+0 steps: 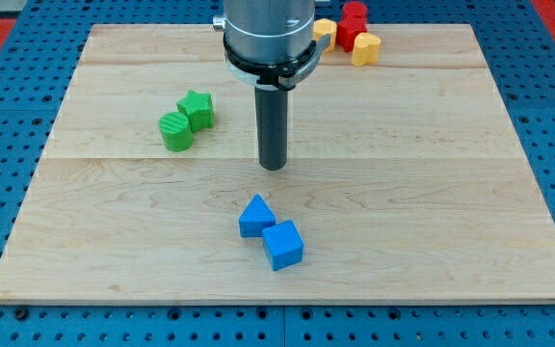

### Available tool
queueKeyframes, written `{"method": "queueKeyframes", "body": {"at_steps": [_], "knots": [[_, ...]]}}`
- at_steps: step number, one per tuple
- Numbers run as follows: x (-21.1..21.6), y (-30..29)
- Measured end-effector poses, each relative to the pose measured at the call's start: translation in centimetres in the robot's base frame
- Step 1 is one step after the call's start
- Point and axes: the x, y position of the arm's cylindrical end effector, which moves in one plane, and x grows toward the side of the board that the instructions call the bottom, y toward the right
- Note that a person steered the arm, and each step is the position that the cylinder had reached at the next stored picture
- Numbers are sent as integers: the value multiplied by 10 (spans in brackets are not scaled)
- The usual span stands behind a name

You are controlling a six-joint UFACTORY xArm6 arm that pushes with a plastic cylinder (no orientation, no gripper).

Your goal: Move your arm towards the green star

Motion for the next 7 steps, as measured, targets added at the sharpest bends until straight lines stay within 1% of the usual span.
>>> {"method": "queueKeyframes", "body": {"at_steps": [3, 4, 5, 6, 7], "knots": [[-18, 0], [-20, -28], [-8, -40], [-9, -85], [-10, -73]]}}
